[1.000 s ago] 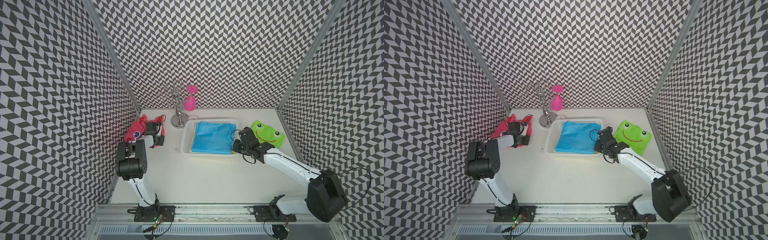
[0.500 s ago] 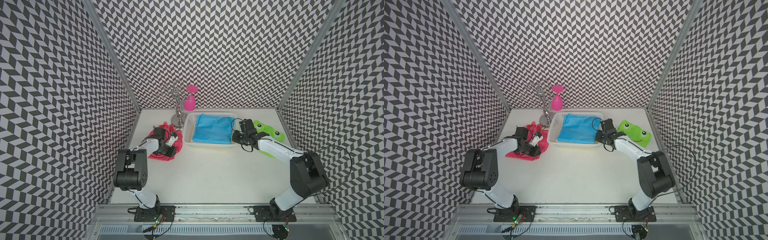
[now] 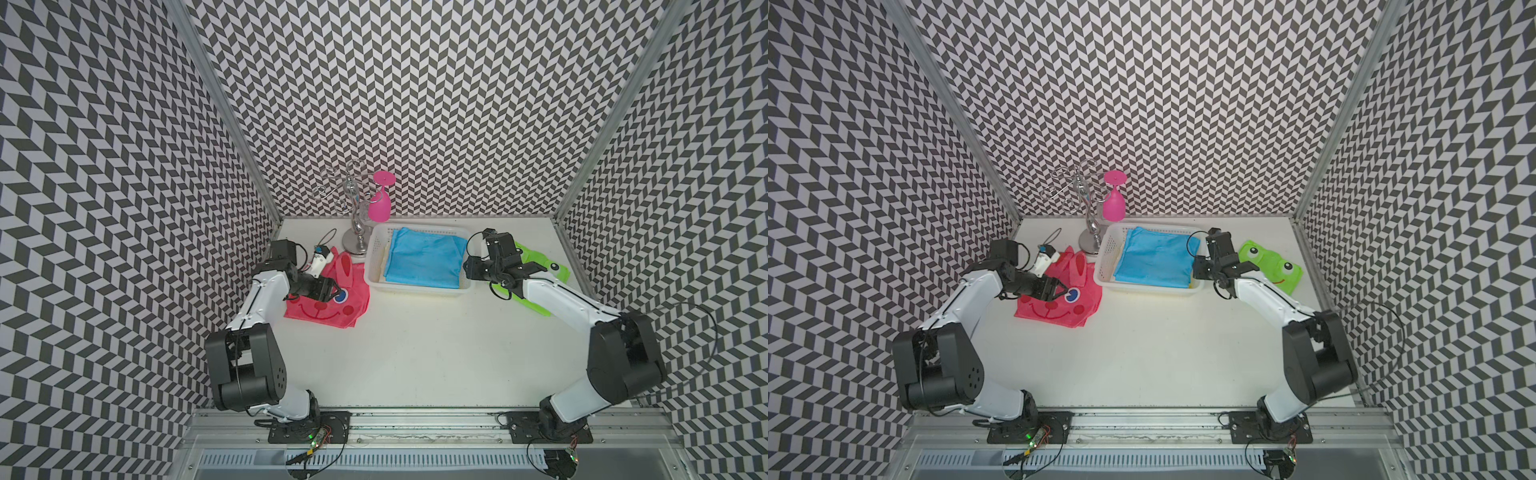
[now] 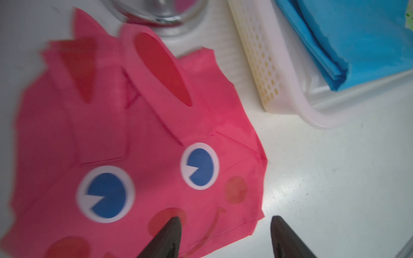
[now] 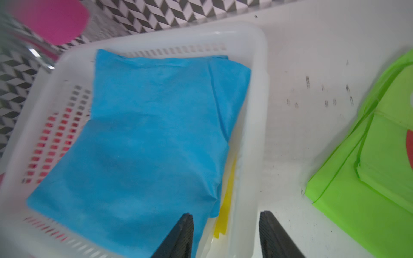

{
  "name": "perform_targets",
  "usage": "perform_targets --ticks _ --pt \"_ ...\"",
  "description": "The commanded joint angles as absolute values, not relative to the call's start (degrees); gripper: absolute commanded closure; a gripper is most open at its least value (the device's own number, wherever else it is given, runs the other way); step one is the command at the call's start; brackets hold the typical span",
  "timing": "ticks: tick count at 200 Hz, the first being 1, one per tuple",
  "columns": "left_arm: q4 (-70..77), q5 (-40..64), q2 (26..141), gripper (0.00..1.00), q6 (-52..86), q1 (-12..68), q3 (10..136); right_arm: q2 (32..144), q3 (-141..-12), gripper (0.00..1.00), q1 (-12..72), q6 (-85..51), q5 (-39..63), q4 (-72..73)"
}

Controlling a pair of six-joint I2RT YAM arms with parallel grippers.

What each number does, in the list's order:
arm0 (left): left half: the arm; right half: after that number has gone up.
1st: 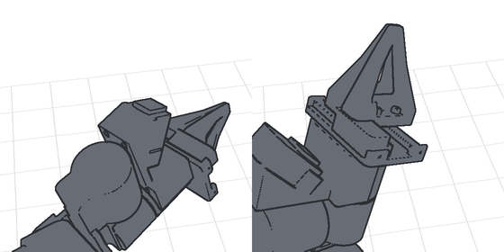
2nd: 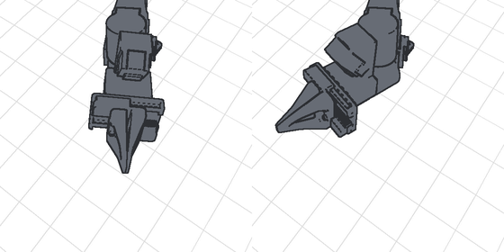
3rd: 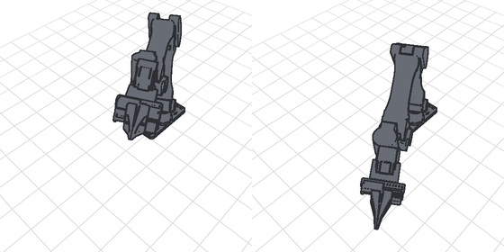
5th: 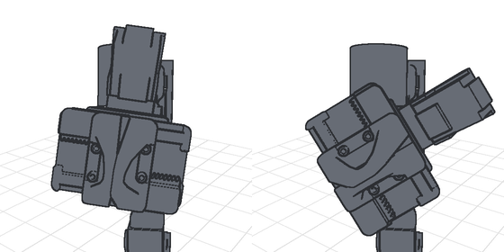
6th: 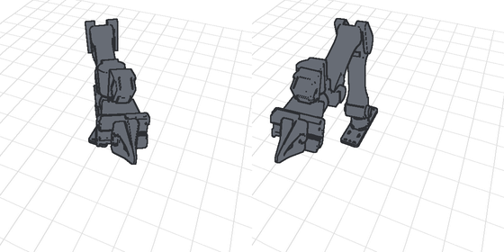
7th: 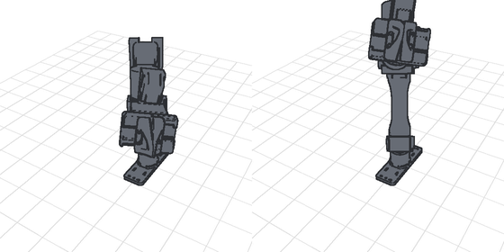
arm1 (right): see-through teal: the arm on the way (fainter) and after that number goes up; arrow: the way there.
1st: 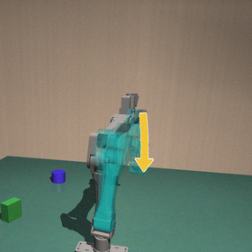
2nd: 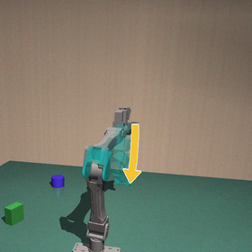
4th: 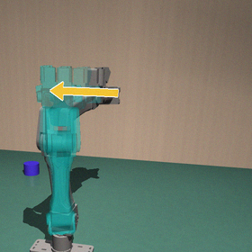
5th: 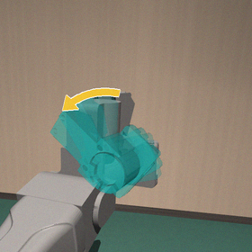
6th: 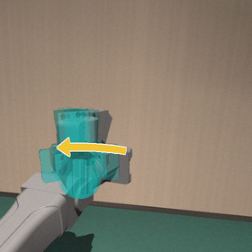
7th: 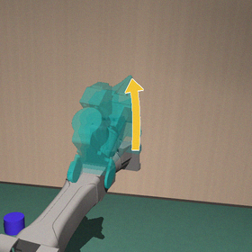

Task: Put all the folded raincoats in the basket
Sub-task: Place the basket at the center of the board, then pick up the raincoat from the center of the board.

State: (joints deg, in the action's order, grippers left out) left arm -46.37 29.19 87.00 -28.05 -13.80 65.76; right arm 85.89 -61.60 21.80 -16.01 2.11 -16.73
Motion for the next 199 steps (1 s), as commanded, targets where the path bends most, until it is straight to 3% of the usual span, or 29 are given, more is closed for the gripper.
perform_targets --ticks 1,22,55,69,93,138,199 --pt "-49.59 27.74 88.51 0.28 -30.86 -21.09 67.07 76.23 -59.25 0.47 26.65 -4.17 3.42 -10.04" --pt "-48.03 25.90 90.29 0.26 -31.57 -25.86 65.53 69.91 -54.36 0.48 34.72 8.56 2.19 -4.63" --pt "-43.91 22.91 91.49 0.23 -31.65 -30.01 60.48 65.21 -43.65 0.45 49.47 36.84 11.86 6.85" --pt "-42.21 22.40 91.83 0.21 -31.84 -31.51 58.89 67.44 -41.28 0.38 54.40 45.03 15.09 11.46" --pt "-40.12 20.75 93.58 0.21 -31.59 -32.15 58.18 77.98 -44.98 0.35 61.01 56.39 15.69 12.56" --pt "-39.04 21.71 99.56 0.23 -30.28 -31.92 59.84 98.41 -58.91 0.34 63.80 58.14 14.12 13.46" --pt "-35.26 18.46 104.07 0.23 -25.81 -29.53 61.65 119.23 -77.52 0.36 61.78 47.81 11.78 11.22"
